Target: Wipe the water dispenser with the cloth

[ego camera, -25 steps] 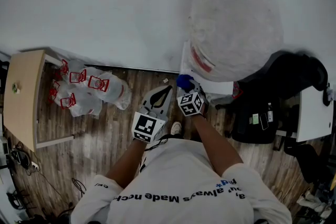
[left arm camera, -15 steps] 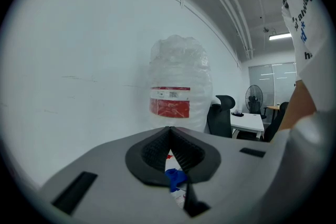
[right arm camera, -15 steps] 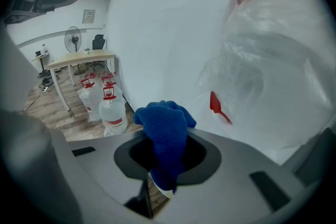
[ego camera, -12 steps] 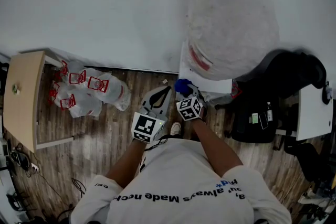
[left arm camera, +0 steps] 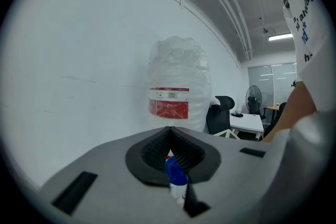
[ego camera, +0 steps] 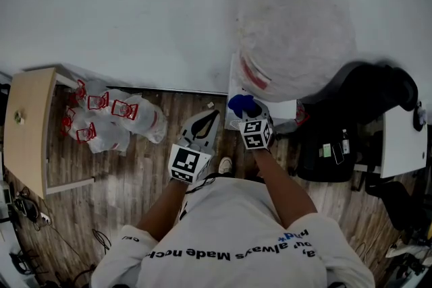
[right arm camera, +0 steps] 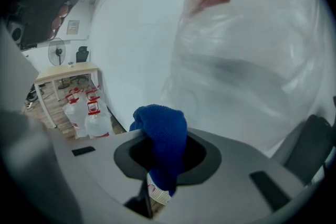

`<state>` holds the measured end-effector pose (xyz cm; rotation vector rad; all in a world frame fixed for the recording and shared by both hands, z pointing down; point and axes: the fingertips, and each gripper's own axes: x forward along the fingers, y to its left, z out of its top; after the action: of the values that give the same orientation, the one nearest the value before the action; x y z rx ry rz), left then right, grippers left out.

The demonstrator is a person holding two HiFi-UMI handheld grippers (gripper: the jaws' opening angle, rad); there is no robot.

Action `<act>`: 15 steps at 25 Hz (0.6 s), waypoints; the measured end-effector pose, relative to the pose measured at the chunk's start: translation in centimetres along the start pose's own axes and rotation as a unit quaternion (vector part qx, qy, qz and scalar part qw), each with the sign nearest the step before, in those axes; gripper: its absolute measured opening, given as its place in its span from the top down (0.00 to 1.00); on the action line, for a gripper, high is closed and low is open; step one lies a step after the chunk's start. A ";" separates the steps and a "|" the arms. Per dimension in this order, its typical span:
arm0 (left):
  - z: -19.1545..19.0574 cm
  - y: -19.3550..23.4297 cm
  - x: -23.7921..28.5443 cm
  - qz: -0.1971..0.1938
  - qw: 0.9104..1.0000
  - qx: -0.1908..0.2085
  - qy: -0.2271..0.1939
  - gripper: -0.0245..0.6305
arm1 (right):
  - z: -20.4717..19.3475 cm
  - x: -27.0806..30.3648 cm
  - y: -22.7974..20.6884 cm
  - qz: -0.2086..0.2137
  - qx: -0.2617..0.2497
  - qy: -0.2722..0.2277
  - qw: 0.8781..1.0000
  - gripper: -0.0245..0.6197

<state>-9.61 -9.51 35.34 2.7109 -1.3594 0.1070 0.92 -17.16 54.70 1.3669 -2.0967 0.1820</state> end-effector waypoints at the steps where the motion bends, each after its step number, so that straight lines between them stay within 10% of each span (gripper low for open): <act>1: -0.1 -0.1 0.1 -0.001 1.000 0.000 0.001 0.93 | -0.4 0.2 -0.7 -0.007 0.007 0.006 1.000 0.83; 15: -0.3 -0.1 0.5 -0.004 1.000 0.003 0.005 0.93 | -4.5 2.7 -2.7 -0.001 0.041 0.065 0.997 0.84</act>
<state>-9.21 -9.84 35.68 2.7170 -1.3486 0.1249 4.43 -18.59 59.26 1.3672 -1.9981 0.3496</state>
